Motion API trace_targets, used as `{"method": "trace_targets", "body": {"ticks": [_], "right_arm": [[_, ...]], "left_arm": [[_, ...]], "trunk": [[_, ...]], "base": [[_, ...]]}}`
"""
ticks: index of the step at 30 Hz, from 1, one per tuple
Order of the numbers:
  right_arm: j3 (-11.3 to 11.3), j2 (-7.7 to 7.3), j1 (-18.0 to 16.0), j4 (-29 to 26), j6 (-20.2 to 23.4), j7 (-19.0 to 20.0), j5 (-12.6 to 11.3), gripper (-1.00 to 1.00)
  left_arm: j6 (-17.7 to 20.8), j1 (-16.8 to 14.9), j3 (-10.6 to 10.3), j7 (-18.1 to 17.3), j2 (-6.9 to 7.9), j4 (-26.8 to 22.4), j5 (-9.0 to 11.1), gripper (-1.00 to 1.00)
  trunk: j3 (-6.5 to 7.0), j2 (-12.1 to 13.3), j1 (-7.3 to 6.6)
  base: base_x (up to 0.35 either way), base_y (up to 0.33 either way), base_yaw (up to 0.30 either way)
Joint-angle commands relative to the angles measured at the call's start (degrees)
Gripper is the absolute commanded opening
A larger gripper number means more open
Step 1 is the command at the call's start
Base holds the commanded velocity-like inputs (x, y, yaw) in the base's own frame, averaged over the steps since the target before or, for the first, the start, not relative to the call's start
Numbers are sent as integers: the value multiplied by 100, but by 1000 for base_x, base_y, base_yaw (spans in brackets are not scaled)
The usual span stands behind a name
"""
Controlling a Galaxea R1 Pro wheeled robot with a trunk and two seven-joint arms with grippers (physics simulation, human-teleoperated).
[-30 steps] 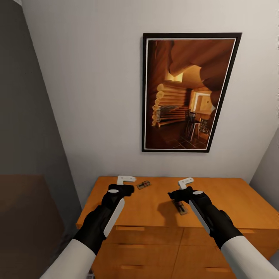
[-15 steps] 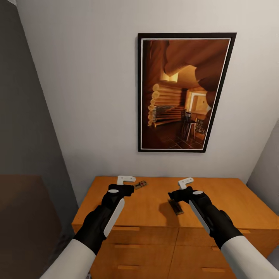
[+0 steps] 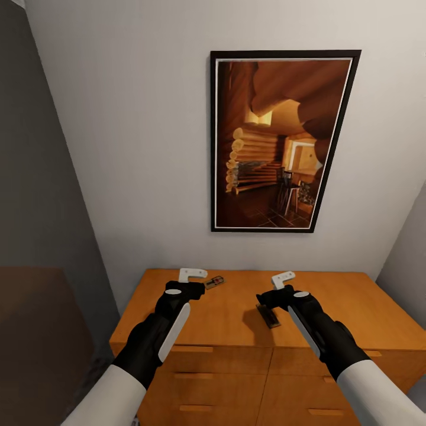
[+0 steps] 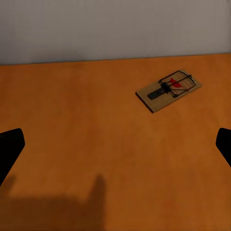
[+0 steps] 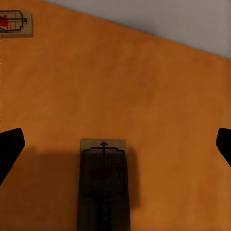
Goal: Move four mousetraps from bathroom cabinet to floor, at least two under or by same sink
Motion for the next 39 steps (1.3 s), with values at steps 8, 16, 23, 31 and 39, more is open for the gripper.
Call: {"method": "trace_targets", "body": {"ticks": [8,16,23,31,39], "right_arm": [[49,12,-4,51,44,-22,-90,100],[48,59,-3,451,47,-22,-103,100],[46,70,-4,538,50,-29,-103,100],[40,71,-3,555,52,-39,-104,100],[47,72,-4,571,58,-25,-109,100]], "left_arm": [[15,-6,-8,53,0,-5,61,100],[15,-6,-8,53,0,-5,61,100],[15,-6,-8,53,0,-5,61,100],[15,-6,-8,53,0,-5,61,100],[-153,-6,-8,53,0,0,61,100]], "trunk": [[-14,-14,4],[-14,-14,4],[-14,-14,4],[-14,-14,4],[-14,-14,4]], "base": [[0,0,0],[0,0,0],[0,0,0],[0,0,0],[0,0,0]]}}
